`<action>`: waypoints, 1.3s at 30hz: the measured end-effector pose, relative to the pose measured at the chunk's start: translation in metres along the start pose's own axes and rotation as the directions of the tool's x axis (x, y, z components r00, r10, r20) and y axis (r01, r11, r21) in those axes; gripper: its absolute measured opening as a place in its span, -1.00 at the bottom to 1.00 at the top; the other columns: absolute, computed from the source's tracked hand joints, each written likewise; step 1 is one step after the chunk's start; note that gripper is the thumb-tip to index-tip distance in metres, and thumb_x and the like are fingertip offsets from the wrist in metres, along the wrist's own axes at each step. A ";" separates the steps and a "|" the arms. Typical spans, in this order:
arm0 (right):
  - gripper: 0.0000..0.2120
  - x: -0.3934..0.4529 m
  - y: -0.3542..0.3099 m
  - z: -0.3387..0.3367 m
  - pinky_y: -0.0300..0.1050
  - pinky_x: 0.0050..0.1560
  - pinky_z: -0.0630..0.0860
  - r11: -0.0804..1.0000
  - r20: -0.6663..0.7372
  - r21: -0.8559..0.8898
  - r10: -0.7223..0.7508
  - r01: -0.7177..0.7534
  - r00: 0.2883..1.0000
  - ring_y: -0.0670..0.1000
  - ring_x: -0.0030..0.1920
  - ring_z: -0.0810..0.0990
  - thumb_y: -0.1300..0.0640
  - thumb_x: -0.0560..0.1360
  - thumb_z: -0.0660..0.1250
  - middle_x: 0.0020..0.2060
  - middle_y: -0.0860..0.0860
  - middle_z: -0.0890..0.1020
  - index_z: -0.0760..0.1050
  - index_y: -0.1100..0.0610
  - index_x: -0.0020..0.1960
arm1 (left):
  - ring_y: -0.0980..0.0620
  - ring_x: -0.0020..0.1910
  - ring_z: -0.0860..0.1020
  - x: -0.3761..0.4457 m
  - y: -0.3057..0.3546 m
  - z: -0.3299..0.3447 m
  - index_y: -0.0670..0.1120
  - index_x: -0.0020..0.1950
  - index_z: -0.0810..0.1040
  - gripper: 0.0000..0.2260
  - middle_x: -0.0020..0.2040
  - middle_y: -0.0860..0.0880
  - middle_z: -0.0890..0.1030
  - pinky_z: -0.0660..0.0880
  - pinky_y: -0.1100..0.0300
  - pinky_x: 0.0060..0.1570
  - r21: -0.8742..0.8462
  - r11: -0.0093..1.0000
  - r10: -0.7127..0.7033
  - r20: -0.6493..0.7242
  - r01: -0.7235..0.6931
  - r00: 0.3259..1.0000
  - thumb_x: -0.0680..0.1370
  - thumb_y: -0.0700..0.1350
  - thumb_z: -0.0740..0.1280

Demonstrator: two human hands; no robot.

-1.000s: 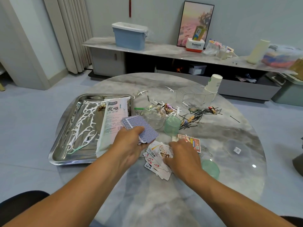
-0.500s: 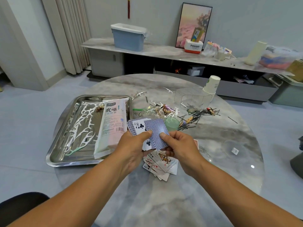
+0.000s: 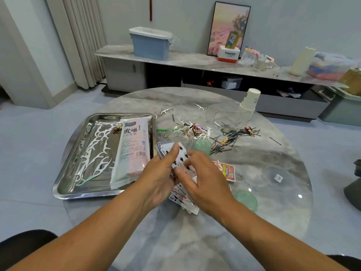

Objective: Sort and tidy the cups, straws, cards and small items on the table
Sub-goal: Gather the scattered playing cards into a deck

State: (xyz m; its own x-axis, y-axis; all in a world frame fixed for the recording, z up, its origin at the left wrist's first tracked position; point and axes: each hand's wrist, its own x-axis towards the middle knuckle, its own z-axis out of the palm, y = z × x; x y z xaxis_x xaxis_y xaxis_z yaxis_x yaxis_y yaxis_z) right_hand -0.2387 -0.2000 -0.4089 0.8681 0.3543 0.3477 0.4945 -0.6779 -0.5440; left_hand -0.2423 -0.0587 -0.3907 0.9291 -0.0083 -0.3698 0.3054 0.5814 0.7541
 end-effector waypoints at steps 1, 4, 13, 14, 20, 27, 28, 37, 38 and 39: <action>-0.71 0.001 0.000 -0.001 -0.11 0.17 0.42 0.997 0.015 0.067 0.029 -0.030 0.999 -0.07 0.27 0.47 -0.19 0.62 0.23 0.29 -0.09 0.51 0.52 0.03 0.02 | -0.17 0.11 0.68 0.001 0.001 -0.001 -0.19 0.32 0.56 -0.68 0.16 -0.21 0.68 0.65 -0.01 -0.04 -0.007 1.000 0.003 -0.007 -0.003 1.000 0.63 -0.06 0.35; -0.88 0.008 0.002 -0.009 -0.14 0.24 0.45 0.918 0.029 0.325 0.231 -0.228 0.972 -0.17 0.29 0.50 -0.08 0.55 0.43 0.29 -0.13 0.54 0.55 -0.08 0.02 | -0.15 0.08 0.69 0.003 0.000 -0.005 -0.13 0.30 0.57 -0.77 0.11 -0.14 0.71 0.63 -0.13 0.08 0.054 0.997 0.048 -0.035 -0.046 0.998 0.65 -0.20 0.32; -0.48 0.018 0.014 -0.011 -0.12 -0.23 0.66 0.426 0.317 0.735 0.471 -0.527 0.823 0.08 -0.08 0.76 0.30 0.39 0.59 -0.05 0.05 0.76 0.50 0.09 0.28 | -0.12 -0.05 0.73 0.004 -0.004 -0.006 -0.06 0.18 0.62 -0.77 0.00 -0.10 0.74 0.66 -0.08 -0.12 0.094 0.994 0.065 -0.079 -0.057 0.995 0.53 -0.16 0.47; -0.51 0.019 0.016 -0.011 -0.12 -0.25 0.65 0.395 0.323 0.741 0.500 -0.544 0.803 0.08 -0.09 0.76 0.30 0.39 0.58 -0.06 0.06 0.76 0.52 0.12 0.27 | -0.11 -0.05 0.73 0.005 -0.003 -0.006 -0.07 0.18 0.60 -0.82 0.00 -0.12 0.74 0.67 -0.08 -0.13 0.043 0.999 0.037 -0.080 -0.034 0.996 0.58 -0.15 0.43; -0.53 0.022 0.023 -0.012 -0.13 -0.24 0.65 0.346 0.368 0.740 0.508 -0.576 0.778 0.08 -0.07 0.76 0.25 0.41 0.57 -0.01 0.06 0.75 0.52 0.10 0.26 | -0.12 -0.07 0.73 0.006 -0.003 -0.004 -0.13 0.20 0.58 -0.72 0.01 -0.12 0.74 0.66 0.00 -0.22 0.112 0.990 0.098 -0.098 -0.087 0.990 0.58 -0.41 0.30; -0.67 0.021 0.021 -0.008 -0.12 -0.23 0.65 0.378 0.340 0.728 0.526 -0.572 0.780 0.04 -0.08 0.75 0.23 0.50 0.50 -0.02 0.01 0.75 0.57 0.05 0.24 | -0.11 -0.10 0.73 0.003 -0.002 -0.004 -0.13 0.17 0.59 -0.75 0.02 -0.13 0.73 0.66 0.03 -0.25 0.061 0.993 0.112 -0.182 -0.102 0.977 0.53 -0.35 0.43; -0.69 0.022 0.023 -0.008 -0.14 -0.26 0.64 0.382 0.317 0.718 0.565 -0.582 0.762 0.01 -0.12 0.75 0.23 0.54 0.47 -0.03 0.00 0.75 0.56 0.04 0.24 | -0.10 -0.10 0.72 0.004 0.000 -0.005 -0.12 0.16 0.58 -0.79 0.02 -0.13 0.72 0.66 0.03 -0.25 0.030 0.994 0.109 -0.216 -0.105 0.970 0.55 -0.30 0.42; -0.55 0.005 0.037 0.009 -0.02 0.25 0.46 0.888 0.364 -0.211 0.459 -0.408 0.811 0.15 0.35 0.49 0.19 0.64 0.23 0.37 0.08 0.50 0.32 0.04 0.51 | -0.25 0.18 0.60 0.007 0.021 -0.009 -0.18 0.15 0.45 -0.90 0.23 -0.30 0.57 0.62 -0.20 0.05 -0.134 0.987 0.041 -0.285 -0.083 0.958 0.67 -0.30 0.19; -0.62 0.002 0.036 0.012 -0.01 0.18 0.48 0.897 0.361 -0.319 0.414 -0.307 0.835 0.17 0.30 0.51 0.20 0.62 0.23 0.30 0.09 0.52 0.39 0.06 0.43 | -0.24 0.15 0.61 0.006 0.019 -0.008 -0.21 0.20 0.44 -0.87 0.22 -0.28 0.57 0.64 -0.18 0.00 -0.120 0.990 0.045 -0.275 -0.080 0.961 0.66 -0.32 0.20; -0.67 0.000 0.035 0.013 -0.02 0.10 0.49 0.890 0.360 -0.404 0.369 -0.213 0.857 0.17 0.26 0.52 0.23 0.60 0.25 0.24 0.09 0.52 0.44 0.08 0.35 | -0.22 0.12 0.62 0.005 0.017 -0.007 -0.21 0.24 0.44 -0.83 0.20 -0.25 0.59 0.66 -0.15 -0.08 -0.104 0.992 0.047 -0.264 -0.077 0.963 0.66 -0.34 0.21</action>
State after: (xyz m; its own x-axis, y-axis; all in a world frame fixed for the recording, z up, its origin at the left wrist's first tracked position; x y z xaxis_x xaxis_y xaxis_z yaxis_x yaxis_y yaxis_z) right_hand -0.2207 -0.2151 -0.4379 0.9419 0.2853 -0.1771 0.2375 -0.9388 -0.2494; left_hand -0.2337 -0.0431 -0.3840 0.8541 0.2340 -0.4645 0.2099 0.6620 0.7195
